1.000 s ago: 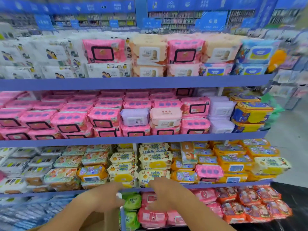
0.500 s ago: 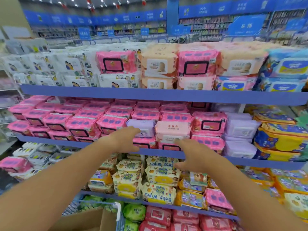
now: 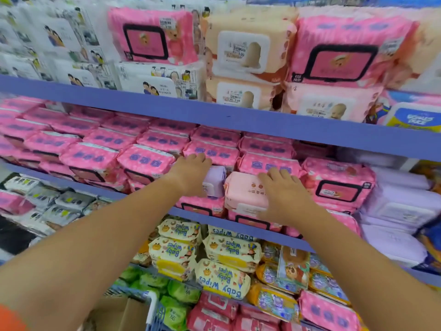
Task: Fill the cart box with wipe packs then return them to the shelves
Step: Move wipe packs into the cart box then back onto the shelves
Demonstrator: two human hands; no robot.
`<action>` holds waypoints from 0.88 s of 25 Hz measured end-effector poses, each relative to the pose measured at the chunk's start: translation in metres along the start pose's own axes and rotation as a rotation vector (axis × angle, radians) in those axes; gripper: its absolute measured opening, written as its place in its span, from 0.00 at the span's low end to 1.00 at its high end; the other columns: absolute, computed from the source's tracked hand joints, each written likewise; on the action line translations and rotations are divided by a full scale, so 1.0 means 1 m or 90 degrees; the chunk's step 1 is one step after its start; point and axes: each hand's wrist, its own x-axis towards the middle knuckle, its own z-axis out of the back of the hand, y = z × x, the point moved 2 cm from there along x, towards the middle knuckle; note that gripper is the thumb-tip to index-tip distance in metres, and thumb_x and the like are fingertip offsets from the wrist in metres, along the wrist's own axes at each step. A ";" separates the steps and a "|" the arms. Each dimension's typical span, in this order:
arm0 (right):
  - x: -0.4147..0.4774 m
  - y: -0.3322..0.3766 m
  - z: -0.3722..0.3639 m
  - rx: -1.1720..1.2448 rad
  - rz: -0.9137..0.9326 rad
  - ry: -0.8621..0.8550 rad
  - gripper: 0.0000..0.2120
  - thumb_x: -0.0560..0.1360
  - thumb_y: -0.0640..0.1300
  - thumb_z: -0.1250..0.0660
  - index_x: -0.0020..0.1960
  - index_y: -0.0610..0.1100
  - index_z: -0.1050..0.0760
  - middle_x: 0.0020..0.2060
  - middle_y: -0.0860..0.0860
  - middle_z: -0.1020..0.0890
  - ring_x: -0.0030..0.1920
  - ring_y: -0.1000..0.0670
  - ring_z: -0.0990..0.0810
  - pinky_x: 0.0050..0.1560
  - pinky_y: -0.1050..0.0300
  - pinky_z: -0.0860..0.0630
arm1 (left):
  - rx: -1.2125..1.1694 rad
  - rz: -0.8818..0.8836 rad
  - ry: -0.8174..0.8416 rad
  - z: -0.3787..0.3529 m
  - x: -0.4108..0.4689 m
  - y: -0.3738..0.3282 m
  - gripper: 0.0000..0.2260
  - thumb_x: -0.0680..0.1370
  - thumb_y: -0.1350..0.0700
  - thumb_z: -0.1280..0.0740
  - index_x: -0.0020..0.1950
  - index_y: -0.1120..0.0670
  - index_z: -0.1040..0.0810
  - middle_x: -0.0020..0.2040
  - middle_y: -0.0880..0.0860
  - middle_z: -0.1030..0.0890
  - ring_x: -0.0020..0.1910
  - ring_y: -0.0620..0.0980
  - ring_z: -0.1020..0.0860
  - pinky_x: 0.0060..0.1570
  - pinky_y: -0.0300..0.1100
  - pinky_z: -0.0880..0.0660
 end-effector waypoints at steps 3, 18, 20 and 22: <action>0.010 -0.007 -0.006 -0.004 0.020 -0.017 0.44 0.67 0.67 0.30 0.74 0.45 0.40 0.66 0.46 0.31 0.65 0.42 0.32 0.68 0.45 0.35 | 0.054 -0.002 -0.028 -0.001 0.005 0.000 0.34 0.72 0.36 0.28 0.71 0.53 0.30 0.66 0.55 0.24 0.66 0.60 0.27 0.68 0.60 0.32; 0.004 0.085 0.017 0.389 0.063 0.060 0.31 0.56 0.58 0.20 0.50 0.47 0.31 0.42 0.51 0.25 0.38 0.49 0.24 0.33 0.54 0.27 | -0.605 0.495 -0.066 -0.068 -0.220 0.019 0.24 0.72 0.37 0.25 0.38 0.46 0.39 0.38 0.47 0.37 0.33 0.46 0.38 0.32 0.43 0.42; 0.002 0.137 0.002 0.468 0.064 0.112 0.29 0.57 0.55 0.18 0.47 0.47 0.31 0.41 0.51 0.24 0.37 0.52 0.25 0.33 0.54 0.29 | -0.634 0.626 -0.038 -0.107 -0.270 0.034 0.24 0.71 0.36 0.25 0.40 0.51 0.34 0.39 0.51 0.32 0.33 0.50 0.34 0.32 0.45 0.41; -0.003 0.196 -0.018 0.529 0.067 0.174 0.25 0.60 0.53 0.18 0.44 0.48 0.32 0.41 0.51 0.24 0.37 0.53 0.25 0.34 0.53 0.29 | -0.664 0.716 -0.035 -0.142 -0.320 0.048 0.24 0.69 0.36 0.24 0.40 0.55 0.27 0.38 0.54 0.24 0.34 0.53 0.27 0.33 0.47 0.36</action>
